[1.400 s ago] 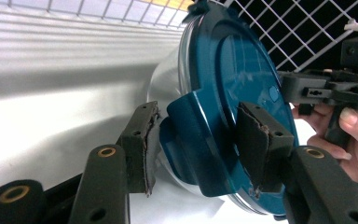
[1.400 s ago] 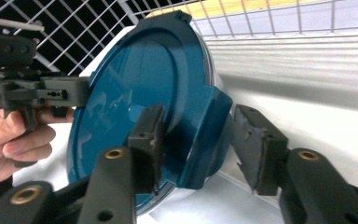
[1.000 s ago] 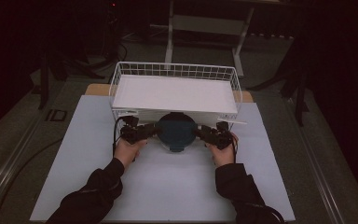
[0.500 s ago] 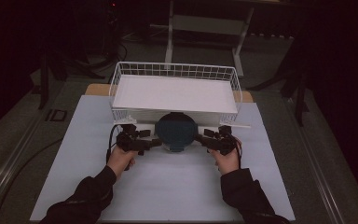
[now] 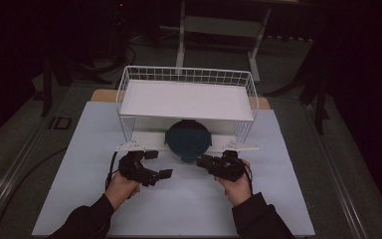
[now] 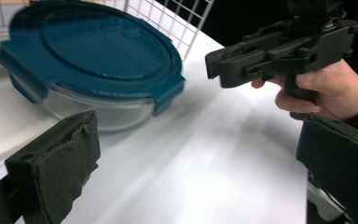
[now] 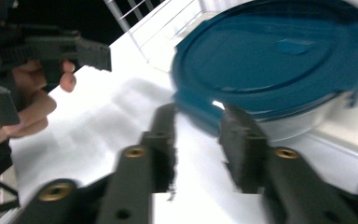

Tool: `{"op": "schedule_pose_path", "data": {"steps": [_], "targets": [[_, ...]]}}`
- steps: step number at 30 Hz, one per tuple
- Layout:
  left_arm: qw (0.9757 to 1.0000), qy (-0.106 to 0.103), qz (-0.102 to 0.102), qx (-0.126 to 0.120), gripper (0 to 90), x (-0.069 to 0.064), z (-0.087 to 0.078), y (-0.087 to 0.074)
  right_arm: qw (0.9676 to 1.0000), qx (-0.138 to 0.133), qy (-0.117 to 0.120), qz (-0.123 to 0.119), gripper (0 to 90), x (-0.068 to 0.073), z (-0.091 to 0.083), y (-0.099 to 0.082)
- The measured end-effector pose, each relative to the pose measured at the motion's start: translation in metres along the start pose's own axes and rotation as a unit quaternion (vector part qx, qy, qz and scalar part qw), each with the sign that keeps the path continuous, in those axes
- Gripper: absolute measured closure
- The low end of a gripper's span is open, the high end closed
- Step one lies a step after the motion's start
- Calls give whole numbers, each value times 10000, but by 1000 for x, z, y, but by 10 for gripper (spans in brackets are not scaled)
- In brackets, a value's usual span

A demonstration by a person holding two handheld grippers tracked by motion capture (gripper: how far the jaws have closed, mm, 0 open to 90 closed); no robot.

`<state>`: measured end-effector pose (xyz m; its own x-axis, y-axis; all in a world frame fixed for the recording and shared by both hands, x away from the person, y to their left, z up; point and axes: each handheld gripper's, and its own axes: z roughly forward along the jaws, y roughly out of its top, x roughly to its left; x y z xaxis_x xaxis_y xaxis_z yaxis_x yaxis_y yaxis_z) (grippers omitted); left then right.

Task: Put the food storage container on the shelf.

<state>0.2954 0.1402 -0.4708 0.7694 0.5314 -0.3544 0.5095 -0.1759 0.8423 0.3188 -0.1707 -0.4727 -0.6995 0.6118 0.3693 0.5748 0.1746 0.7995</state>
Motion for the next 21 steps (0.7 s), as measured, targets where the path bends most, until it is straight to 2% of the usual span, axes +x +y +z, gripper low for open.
{"op": "schedule_pose_path", "data": {"steps": [4, 5, 12, 16, 21], "targets": [[9999, 129, 111, 21, 0, -5, -5, -8, 9998, 148, 123, -30, 838, 7, 7, -7], [9999, 110, 106, -29, 0, -5, -6, -9, 9998, 180, 124, -39, 898, 7, 9, -8], [9994, 159, 233, -184, 0, -10, -13, -15, 9983, 469, 316, -142, 899, 10, 27, -12], [9994, 112, 271, -164, 0, -12, -12, -18, 9983, 530, 166, -200, 899, 8, 36, -13], [9995, 86, 261, -169, 0, -12, -9, -21, 9981, 607, 3, -112, 899, 2, 47, -12]]}}
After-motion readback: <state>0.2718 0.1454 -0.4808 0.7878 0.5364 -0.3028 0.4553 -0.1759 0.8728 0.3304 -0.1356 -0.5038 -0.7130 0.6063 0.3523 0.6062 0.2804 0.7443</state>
